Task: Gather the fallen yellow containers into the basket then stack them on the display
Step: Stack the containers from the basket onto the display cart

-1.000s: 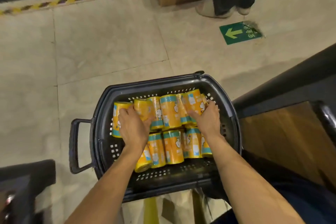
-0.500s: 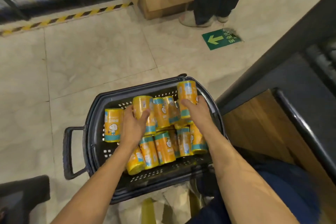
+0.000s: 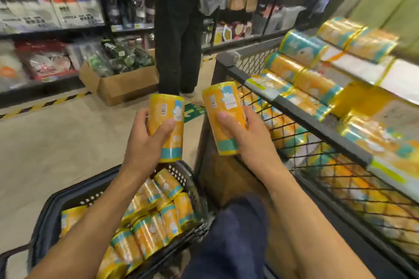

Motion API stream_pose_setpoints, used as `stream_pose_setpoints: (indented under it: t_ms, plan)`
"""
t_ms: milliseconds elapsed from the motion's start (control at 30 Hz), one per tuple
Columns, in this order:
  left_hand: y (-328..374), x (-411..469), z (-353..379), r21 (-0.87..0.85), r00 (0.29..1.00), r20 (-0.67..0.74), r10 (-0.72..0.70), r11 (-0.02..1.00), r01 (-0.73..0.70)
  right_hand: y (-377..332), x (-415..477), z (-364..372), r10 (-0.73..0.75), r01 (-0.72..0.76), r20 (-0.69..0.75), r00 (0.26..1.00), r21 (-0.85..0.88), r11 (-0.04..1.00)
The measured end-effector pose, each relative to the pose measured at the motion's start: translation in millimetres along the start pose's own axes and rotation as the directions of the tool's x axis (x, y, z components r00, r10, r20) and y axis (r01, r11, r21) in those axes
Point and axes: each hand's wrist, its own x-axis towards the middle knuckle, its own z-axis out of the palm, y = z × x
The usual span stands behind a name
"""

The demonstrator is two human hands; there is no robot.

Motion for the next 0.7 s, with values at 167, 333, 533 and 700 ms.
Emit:
stream_pose_setpoints:
  t_ms: [167, 333, 533, 700]
  plan:
    - [89.5, -2.9, 97.1, -0.109, 0.948, 0.256, 0.188, 0.980, -0.165, -53.4, -43.4, -114.9, -0.107, 0.088, -0.236, 0.966, -0.088, 0.992]
    - [154.1, -13.4, 209.8, -0.174, 0.805, 0.486, 0.340, 0.940, -0.292, -51.6, -84.7, -220.8, -0.070, 0.007, -0.494, 0.866, -0.127, 0.992]
    - [176.9, -23.1, 344.0, -0.095, 0.640, 0.690, 0.339, 0.918, -0.384, -24.5, -98.5, -316.0, 0.035, -0.074, -0.672, 0.740, -0.029, 0.997]
    - [166.2, -10.9, 416.8, 0.062, 0.494, 0.819, 0.293, 0.811, -0.582, 10.0, -78.6, -382.3, 0.055, -0.178, -0.704, 0.708, -0.102, 0.979]
